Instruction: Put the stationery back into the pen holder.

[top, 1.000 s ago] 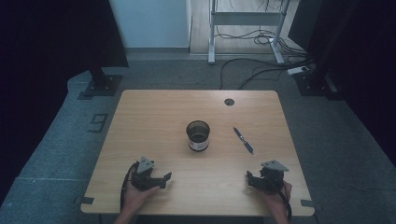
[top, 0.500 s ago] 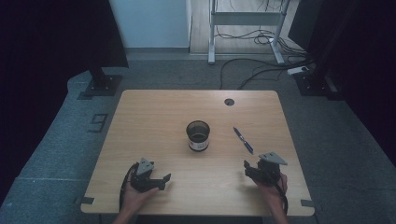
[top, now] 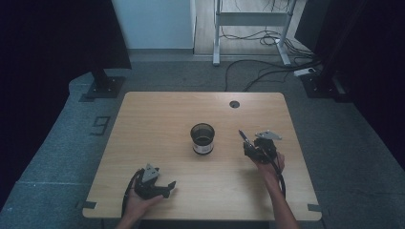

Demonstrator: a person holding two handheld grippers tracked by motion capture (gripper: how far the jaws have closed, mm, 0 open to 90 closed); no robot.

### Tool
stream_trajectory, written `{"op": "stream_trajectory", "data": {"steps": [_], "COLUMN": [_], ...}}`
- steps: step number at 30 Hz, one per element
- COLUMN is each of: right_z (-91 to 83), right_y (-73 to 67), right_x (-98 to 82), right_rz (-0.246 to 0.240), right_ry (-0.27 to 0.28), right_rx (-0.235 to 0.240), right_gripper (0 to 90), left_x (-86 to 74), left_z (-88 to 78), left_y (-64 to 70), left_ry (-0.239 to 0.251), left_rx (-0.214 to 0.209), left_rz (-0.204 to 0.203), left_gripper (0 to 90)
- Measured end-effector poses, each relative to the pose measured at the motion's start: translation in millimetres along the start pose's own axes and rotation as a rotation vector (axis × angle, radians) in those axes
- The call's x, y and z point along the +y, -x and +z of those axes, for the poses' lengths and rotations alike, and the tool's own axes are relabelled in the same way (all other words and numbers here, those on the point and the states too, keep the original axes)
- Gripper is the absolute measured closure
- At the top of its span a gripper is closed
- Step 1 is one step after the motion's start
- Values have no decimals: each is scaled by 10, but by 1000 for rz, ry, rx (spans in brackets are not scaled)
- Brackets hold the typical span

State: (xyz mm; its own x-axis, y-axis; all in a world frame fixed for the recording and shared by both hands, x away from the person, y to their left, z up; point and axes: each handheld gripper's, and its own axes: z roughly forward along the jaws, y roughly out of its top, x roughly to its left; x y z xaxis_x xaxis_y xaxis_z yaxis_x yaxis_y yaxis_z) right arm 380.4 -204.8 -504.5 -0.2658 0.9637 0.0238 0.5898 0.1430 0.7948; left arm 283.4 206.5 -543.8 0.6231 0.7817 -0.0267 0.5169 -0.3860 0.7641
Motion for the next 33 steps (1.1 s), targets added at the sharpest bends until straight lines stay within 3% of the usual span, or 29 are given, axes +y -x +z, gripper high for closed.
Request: {"op": "stream_trajectory", "data": {"steps": [6, 8, 16, 18, 26, 33], "right_z": [184, 261, 367, 460, 638, 819], "right_y": [113, 173, 234, 231, 170, 181], "right_x": [33, 48, 118, 125, 157, 65], "right_rz": [46, 66, 66, 59, 33, 9], "right_ry": [34, 23, 52, 7, -12, -73], "right_rx": [3, 5, 2, -1, 12, 0], "right_gripper": [391, 392, 423, 411, 439, 501], "left_x": [2, 0, 0, 1, 1, 2], "left_z": [2, 1, 3, 6, 7, 13], "left_y": [-5, -8, -4, 2, -3, -2], "left_ry": [-4, -5, -14, -17, -18, -22], "left_rx": [1, 3, 6, 7, 4, 4], "left_rz": [-7, -9, -9, -6, -12, -15], "left_gripper": [107, 107, 115, 116, 116, 116]}}
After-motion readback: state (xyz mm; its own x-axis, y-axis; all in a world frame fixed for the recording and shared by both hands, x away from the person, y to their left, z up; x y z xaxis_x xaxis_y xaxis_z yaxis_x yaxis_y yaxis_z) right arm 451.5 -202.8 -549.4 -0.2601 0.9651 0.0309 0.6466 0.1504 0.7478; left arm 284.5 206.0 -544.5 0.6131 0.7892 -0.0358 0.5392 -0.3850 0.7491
